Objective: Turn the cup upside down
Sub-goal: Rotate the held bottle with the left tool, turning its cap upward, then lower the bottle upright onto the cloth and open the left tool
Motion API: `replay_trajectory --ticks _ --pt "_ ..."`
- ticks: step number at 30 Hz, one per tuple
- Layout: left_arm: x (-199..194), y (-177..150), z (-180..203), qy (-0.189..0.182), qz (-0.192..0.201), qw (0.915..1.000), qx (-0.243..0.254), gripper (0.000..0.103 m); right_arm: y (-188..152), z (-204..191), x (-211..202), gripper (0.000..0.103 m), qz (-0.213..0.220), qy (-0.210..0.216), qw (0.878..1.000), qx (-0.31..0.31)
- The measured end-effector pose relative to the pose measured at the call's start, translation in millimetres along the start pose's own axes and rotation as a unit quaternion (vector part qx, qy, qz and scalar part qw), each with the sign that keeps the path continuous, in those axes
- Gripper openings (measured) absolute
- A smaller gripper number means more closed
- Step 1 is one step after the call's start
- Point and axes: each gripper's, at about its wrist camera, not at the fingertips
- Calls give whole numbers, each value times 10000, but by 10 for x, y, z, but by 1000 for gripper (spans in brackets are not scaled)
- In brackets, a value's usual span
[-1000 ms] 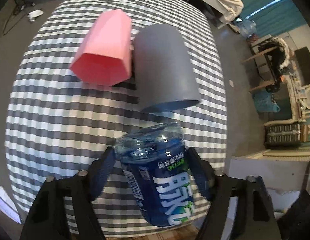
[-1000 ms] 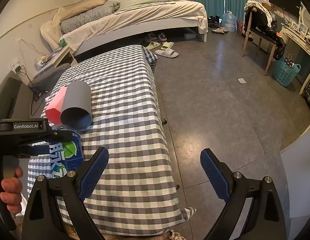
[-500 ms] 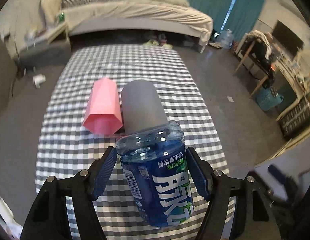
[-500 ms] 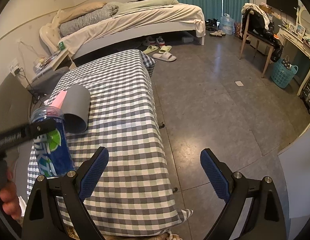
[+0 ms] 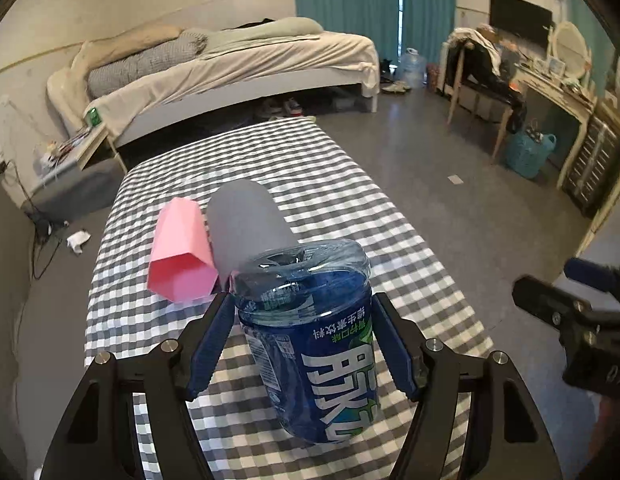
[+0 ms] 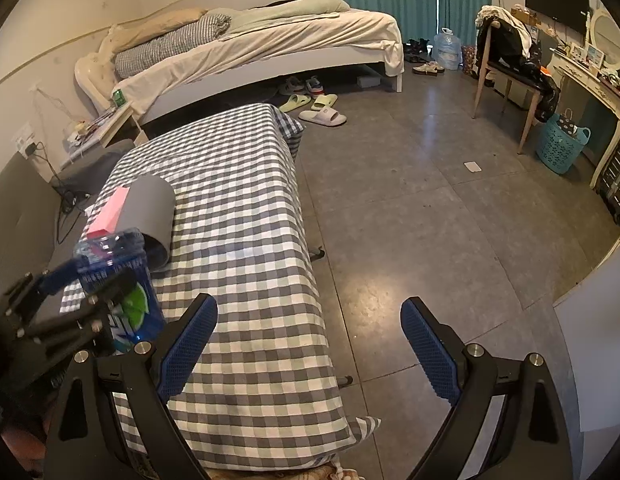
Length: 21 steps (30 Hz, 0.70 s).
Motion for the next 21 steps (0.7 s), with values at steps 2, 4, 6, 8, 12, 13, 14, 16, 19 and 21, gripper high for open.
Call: replay_trajectory --ticks 2,4,6,8,12,13,14,16,19,21 --pt "-26 -33 15 -20 -17 10000 26 71 4 2 -16 93 16 8 10000 8" --pt "-50 -61 20 -57 -82 10000 -7 70 6 -8 -35 93 27 19 10000 -10" --pt "-90 -100 -11 -76 -169 9998 -115 70 5 -7 -64 93 49 26 10000 -14" --pt "-143 -156 -61 -170 -308 9990 -287 70 6 -5 -94 93 56 31 10000 -8" --pt "-136 -246 -158 -477 -740 9940 -656 70 -9 -9 -163 93 86 40 10000 -3" --pt "-139 -272 -166 -503 -824 9928 -703 70 -19 -18 -184 93 90 44 9999 -10" --pt "-131 -290 -156 -549 -909 9918 -706 71 -27 -24 -209 93 102 50 9999 -20" --pt "-96 -338 -111 -622 -1113 9896 -662 73 -49 -34 -249 93 110 42 9999 -39" --pt "-20 -399 -50 -526 -1396 9874 -536 78 -80 -35 -314 93 123 30 9999 -36" --pt "37 -442 -44 -531 -1585 9843 -576 78 -95 -35 -351 93 134 8 9999 -50"
Point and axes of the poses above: each gripper's, at about its wrist camera, not at the fingertips, and x roughly the way its jaws point, z to its right, y to its top, and after that the axes turned 2 degrees about z, right-handed
